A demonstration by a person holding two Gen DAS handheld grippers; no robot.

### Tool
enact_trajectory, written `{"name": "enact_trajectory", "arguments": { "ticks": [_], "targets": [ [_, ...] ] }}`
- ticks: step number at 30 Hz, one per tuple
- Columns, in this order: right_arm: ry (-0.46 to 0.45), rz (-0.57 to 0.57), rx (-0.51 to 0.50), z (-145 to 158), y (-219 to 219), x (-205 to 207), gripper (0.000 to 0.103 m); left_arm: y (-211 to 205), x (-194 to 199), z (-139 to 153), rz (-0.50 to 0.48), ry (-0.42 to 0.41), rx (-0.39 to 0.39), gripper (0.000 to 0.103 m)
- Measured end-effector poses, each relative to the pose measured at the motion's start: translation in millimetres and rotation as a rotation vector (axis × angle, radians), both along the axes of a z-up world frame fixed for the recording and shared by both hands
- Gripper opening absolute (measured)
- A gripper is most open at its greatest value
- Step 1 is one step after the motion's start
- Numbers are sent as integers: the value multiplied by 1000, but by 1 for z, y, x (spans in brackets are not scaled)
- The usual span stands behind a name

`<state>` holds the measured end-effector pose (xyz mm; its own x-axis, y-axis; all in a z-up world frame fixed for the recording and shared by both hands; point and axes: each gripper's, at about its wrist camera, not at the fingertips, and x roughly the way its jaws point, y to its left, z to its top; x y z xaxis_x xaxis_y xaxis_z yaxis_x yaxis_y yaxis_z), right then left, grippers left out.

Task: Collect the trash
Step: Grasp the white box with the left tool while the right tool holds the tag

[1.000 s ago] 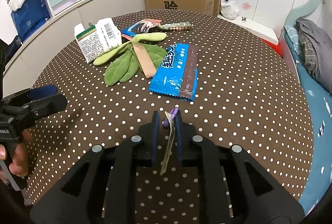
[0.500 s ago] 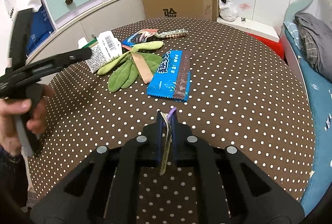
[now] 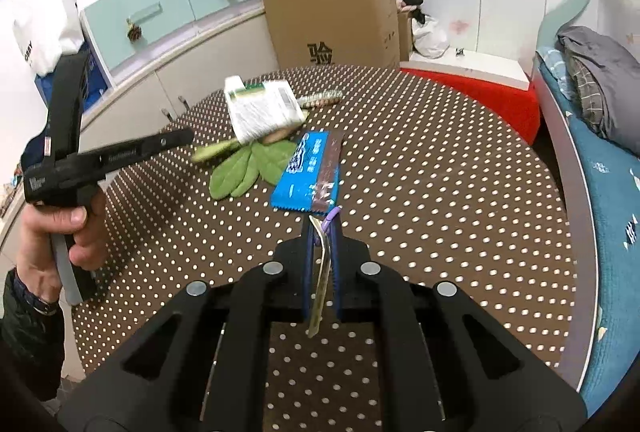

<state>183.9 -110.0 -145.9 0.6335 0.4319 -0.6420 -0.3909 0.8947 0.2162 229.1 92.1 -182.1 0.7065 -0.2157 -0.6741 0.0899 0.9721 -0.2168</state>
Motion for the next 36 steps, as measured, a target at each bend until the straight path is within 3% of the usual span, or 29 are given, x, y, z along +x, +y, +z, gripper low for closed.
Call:
{"name": "enact_trajectory", "arguments": {
  "ticks": [4,5,6,7,8,9,17,18,19,20,27,36],
  "targets": [
    [-17,-15,7,8,-13,-5,8,-6,-2,4,25,-19,23,2],
    [-18,-18,10,8,-16,-6,8,-8,-1,4,24,-20,24,10],
    [-18,-20,12,8,-19,-8,8,-10,1,4,15,-17,27,23],
    [-18,-22,12,8,-21,-9,8,-12,3,4,16,-22,37,65],
    [-17,-25,12,8,-21,-10,8,-14,4,6,28,-40,48,96],
    [-14,-28,13,7,-22,-10,8,-15,3,8,38,-69,58,97],
    [-3,-43,18,2,-28,-4,8,-51,54,0,-46,-40,147,96],
    [-4,-45,19,2,-29,-3,8,-53,58,-3,-52,-32,144,89],
    [-5,-49,18,3,-30,-2,8,-56,66,-7,-77,-7,130,54],
    [-6,-51,19,3,-31,-2,8,-58,73,-12,-100,32,113,40],
    [-38,-73,24,15,-47,-3,8,-60,67,4,-78,-12,89,36],
    [-119,-116,60,43,-90,-14,8,-76,36,56,-124,-118,54,36]
  ]
}}
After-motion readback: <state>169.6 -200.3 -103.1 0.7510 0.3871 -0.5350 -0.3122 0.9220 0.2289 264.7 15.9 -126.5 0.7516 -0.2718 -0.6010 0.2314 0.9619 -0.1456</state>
